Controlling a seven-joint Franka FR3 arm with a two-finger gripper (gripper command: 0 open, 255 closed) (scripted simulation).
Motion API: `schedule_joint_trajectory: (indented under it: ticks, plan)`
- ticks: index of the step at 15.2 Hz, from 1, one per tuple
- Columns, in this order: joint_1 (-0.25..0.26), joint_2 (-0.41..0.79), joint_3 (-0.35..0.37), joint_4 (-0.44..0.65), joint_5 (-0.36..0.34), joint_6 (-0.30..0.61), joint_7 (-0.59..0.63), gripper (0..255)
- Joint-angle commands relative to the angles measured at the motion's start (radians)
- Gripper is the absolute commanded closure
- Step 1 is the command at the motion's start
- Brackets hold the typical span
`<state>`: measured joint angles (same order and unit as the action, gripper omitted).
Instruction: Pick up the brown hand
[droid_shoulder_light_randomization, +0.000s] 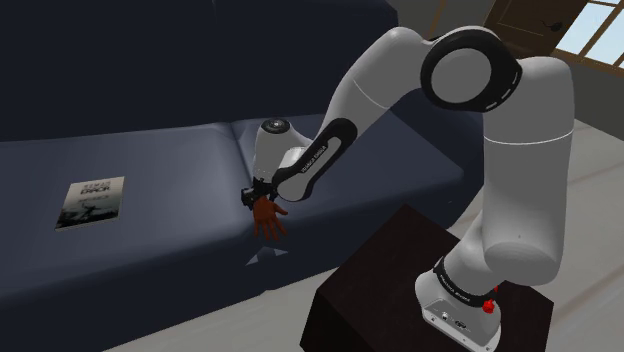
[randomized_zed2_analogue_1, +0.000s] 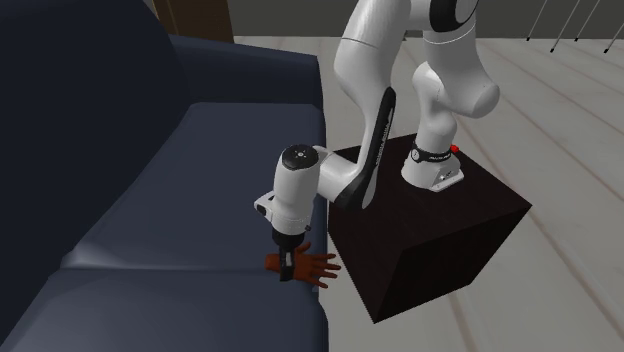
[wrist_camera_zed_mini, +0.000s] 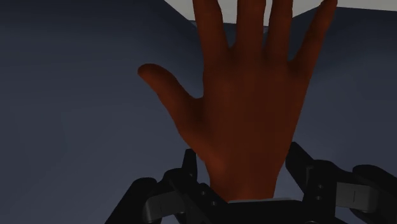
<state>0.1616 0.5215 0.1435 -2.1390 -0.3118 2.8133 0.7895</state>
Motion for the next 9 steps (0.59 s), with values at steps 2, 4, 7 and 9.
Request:
schedule_joint_trajectory:
  ticks: [2,4,7,9]
  plan:
    - [-0.010,-0.030,0.014,-0.007,0.012,-0.024,-0.011,255]
    - [-0.018,-0.054,0.024,-0.011,0.022,-0.044,-0.019,255]
    - [-0.030,-0.089,0.039,-0.017,0.038,-0.074,-0.033,255]
    - [-0.037,-0.112,0.049,-0.019,0.050,-0.094,-0.042,255]
